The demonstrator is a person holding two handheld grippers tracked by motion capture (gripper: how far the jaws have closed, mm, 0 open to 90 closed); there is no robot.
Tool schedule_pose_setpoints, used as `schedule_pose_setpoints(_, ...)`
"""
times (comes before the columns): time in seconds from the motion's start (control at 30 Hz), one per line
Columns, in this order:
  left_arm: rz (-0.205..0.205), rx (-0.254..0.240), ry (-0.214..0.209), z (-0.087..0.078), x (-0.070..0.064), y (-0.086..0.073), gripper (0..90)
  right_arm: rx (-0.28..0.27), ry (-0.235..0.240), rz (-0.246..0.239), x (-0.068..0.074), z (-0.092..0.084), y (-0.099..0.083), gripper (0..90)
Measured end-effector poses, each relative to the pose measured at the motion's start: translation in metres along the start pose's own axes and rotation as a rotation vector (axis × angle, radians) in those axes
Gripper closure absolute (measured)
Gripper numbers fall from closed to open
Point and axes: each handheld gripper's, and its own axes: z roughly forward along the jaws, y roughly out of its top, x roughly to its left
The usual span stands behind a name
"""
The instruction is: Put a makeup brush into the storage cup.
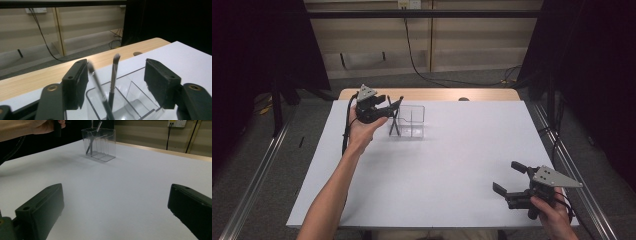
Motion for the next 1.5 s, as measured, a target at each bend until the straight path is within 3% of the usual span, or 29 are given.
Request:
schedule_pose_setpoints(0.1,-0.003,0.001,-0.012,-0.001,0.0,0.0,32.2,0.001,-0.001,0.0,0.0,0.0,0.0,0.0)
schedule_pose_setpoints(0.27,-0.023,-0.016,-0.004,-0.003,0.001,0.001,13.3,-0.003,-0.004,0.0,0.0,0.0,0.0,0.0)
schedule_pose_setpoints(0.53,-0.014,-0.023,-0.018,-0.004,0.002,0.001,2.1,-0.002,-0.004,0.008,-0.001,0.001,0.0,0.0)
schedule_pose_setpoints(0.63,-0.005,-0.032,-0.028,-0.005,0.002,0.001,1.3,-0.004,-0.01,0.013,-0.003,0.0,-0.001,0.0)
schedule_pose_setpoints(0.7,0.021,-0.029,-0.024,-0.005,0.002,0.002,1.6,-0.005,-0.016,0.021,-0.004,0.0,-0.002,0.0)
schedule_pose_setpoints(0.97,-0.009,-0.03,-0.022,-0.014,0.003,0.002,1.3,-0.023,-0.031,0.026,-0.008,0.001,-0.001,0.1)
schedule_pose_setpoints(1.17,0.019,-0.024,-0.011,-0.026,0.001,0.002,1.4,-0.024,-0.025,0.023,-0.009,0.004,0.0,0.1)
schedule_pose_setpoints(1.5,0.016,-0.05,-0.014,-0.043,-0.004,0.001,1.7,-0.027,-0.028,0.021,-0.006,0.002,0.001,0.1)
